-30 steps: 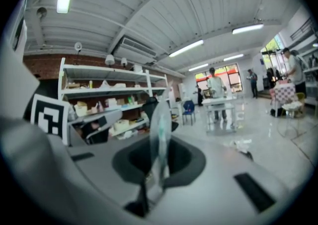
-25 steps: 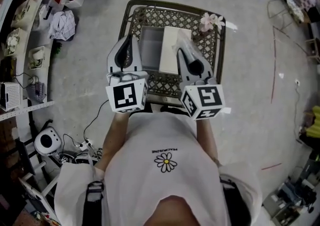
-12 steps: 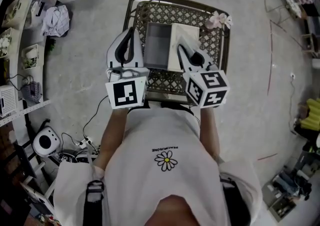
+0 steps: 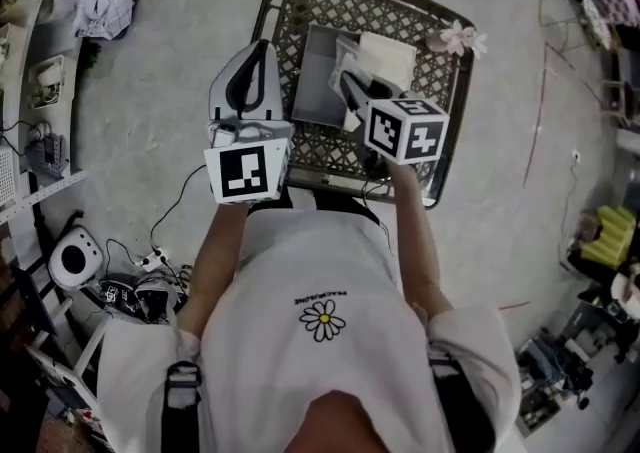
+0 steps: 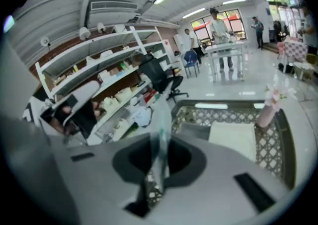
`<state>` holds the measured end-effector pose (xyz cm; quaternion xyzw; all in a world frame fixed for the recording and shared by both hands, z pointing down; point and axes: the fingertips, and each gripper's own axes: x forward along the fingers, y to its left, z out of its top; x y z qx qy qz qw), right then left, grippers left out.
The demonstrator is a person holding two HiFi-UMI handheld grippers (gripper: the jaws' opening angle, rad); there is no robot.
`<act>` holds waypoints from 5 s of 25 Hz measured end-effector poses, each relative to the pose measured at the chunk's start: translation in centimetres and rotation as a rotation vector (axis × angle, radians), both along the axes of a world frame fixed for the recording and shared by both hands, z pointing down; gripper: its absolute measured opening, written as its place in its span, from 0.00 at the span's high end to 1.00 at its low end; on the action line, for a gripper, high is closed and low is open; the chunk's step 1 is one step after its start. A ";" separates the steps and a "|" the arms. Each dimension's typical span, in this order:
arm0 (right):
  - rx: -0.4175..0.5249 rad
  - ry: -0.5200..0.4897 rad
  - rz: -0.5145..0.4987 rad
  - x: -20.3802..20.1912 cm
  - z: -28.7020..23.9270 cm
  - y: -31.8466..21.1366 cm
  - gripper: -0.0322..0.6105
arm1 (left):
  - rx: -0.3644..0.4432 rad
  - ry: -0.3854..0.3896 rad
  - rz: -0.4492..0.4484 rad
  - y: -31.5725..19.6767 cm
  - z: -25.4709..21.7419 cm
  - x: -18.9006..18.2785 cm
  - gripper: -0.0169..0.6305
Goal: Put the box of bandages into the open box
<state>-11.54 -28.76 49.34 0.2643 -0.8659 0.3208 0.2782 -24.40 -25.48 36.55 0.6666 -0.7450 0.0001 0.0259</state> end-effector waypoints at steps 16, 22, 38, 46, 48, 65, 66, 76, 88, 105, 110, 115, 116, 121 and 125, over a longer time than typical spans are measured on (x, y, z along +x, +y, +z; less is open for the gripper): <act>-0.387 0.118 0.055 -2.9 13.0 -0.5 0.88 | -0.060 0.061 0.030 0.3 4.9 -1.6 0.94; -0.444 0.191 0.057 -3.3 15.7 0.0 0.88 | -0.089 0.081 0.009 1.1 6.7 -2.3 0.94; -0.451 0.341 0.092 -3.7 18.6 0.2 0.78 | -0.098 0.113 -0.043 2.3 8.1 -4.9 0.94; -0.433 0.424 0.078 -3.2 18.9 0.4 0.64 | -0.096 0.109 -0.039 2.5 8.2 -5.0 0.94; -0.428 0.418 0.088 -3.3 18.6 0.2 0.63 | -0.090 0.112 -0.038 2.4 8.1 -5.1 0.94; -0.248 0.431 0.064 -1.7 13.5 -2.0 0.62 | -0.076 0.122 -0.017 1.9 7.7 -3.9 0.94; -0.241 0.428 0.065 -1.6 13.2 -2.0 0.62 | -0.075 0.122 -0.015 1.9 7.5 -3.8 0.94; -0.226 0.345 0.080 -1.3 10.5 -2.4 0.62 | -0.057 0.102 0.009 1.6 6.6 -2.5 0.94; -0.049 0.193 0.114 -2.0 2.9 -4.8 0.73 | -0.026 0.113 0.010 0.9 3.6 -1.7 0.94; 0.577 -0.187 0.237 3.1 -19.2 -4.9 0.89 | 0.120 0.034 0.041 -0.3 -8.0 2.5 0.94; 0.726 -0.227 0.277 4.6 -23.1 -3.1 0.90 | 0.154 0.034 0.065 -0.2 -10.7 4.4 0.94; 0.853 -0.271 0.317 6.1 -25.7 -0.7 0.90 | 0.169 0.005 0.083 0.1 -11.6 6.0 0.94; 0.885 -0.286 0.321 6.4 -26.0 -0.2 0.90 | 0.172 -0.009 0.087 0.1 -11.6 6.3 0.94; 0.951 -0.305 0.332 7.6 -26.0 1.0 0.90 | 0.183 -0.034 0.090 0.3 -12.3 7.1 0.94; 0.937 -0.287 0.353 8.5 -25.2 1.3 0.90 | 0.180 -0.046 0.093 0.6 -12.2 7.7 0.94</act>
